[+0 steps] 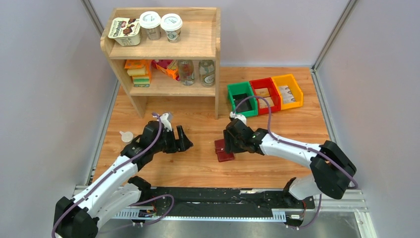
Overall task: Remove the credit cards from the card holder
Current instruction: Move the card holder to the center of the board.
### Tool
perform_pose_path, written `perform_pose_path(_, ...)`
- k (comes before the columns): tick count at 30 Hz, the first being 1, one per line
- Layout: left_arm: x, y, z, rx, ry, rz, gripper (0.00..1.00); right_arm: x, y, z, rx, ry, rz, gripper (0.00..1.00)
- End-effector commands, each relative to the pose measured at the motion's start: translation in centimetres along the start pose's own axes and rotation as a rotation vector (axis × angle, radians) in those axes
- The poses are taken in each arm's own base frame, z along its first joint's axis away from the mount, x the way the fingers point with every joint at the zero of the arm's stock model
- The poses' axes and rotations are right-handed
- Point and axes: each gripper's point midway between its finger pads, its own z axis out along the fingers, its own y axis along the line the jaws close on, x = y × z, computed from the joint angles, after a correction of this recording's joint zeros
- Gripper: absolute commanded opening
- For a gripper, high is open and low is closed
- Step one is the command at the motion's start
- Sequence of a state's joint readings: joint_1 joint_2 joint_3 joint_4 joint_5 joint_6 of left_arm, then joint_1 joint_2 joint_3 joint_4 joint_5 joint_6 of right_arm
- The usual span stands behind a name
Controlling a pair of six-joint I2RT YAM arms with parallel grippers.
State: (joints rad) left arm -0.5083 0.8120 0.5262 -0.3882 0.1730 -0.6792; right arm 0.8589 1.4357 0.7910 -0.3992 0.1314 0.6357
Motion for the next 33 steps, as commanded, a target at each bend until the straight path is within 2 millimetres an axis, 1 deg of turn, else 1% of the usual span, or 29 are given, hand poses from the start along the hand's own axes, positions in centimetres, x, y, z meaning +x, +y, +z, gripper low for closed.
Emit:
perform_pose_path(1,-1.2,-1.2,-0.2,0.047,-0.05,-0.023,0.87,-3.5,0.2,-3.5,0.095,-0.092,-0.102,0.68)
perform_pose_path(2,-1.3,-1.0,-0.3,0.035,-0.059,-0.027,0.87,-3.8,1.0,-3.9,0.105,-0.103,-0.134,0.71)
perform_pose_path(4,-1.6,-0.6,-0.7,0.011,-0.086,-0.037,0.87,-4.1,1.9,-4.2,0.143,-0.102,-0.178,0.75)
perform_pose_path(6,-2.0,-0.2,-1.4,-0.01,-0.121,-0.041,0.87,-3.7,2.3,-4.0,0.209,-0.083,-0.24,0.76)
perform_pose_path(9,-2.4,0.4,-2.6,-0.045,-0.168,-0.045,0.86,-3.8,3.6,-3.6,0.298,-0.084,-0.326,0.76)
perform_pose_path(10,-2.8,0.3,-3.1,-0.042,-0.192,-0.041,0.86,-3.6,4.2,-3.3,0.319,-0.074,-0.35,0.76)
perform_pose_path(11,-2.7,0.7,-3.3,-0.062,-0.192,-0.041,0.86,-3.5,4.2,-3.1,0.357,-0.072,-0.375,0.76)
perform_pose_path(13,-2.6,0.7,-3.9,-0.062,-0.196,-0.033,0.86,-3.2,4.8,-2.7,0.413,-0.057,-0.422,0.76)
perform_pose_path(14,-2.6,0.6,-4.2,-0.058,-0.201,-0.028,0.86,-2.7,4.7,-2.1,0.455,-0.041,-0.454,0.76)
perform_pose_path(15,-2.4,0.8,-4.3,-0.065,-0.193,-0.025,0.86,-2.5,5.0,-1.9,0.481,-0.036,-0.48,0.76)
perform_pose_path(16,-2.5,1.1,-4.5,-0.085,-0.204,-0.024,0.86,-2.1,5.2,-1.7,0.504,-0.028,-0.512,0.76)
perform_pose_path(19,-2.3,1.2,-4.9,-0.086,-0.203,-0.019,0.86,-1.4,5.4,-0.9,0.553,-0.011,-0.556,0.73)
perform_pose_path(23,-2.0,1.4,-5.4,-0.087,-0.205,-0.018,0.86,-0.3,4.9,0.5,0.601,0.028,-0.589,0.72)
perform_pose_path(27,-1.7,1.7,-6.1,-0.095,-0.212,-0.016,0.86,0.4,4.3,1.3,0.639,0.046,-0.614,0.63)
perform_pose_path(33,-1.7,2.3,-6.8,-0.116,-0.235,-0.012,0.86,1.1,3.7,2.1,0.664,0.062,-0.62,0.45)
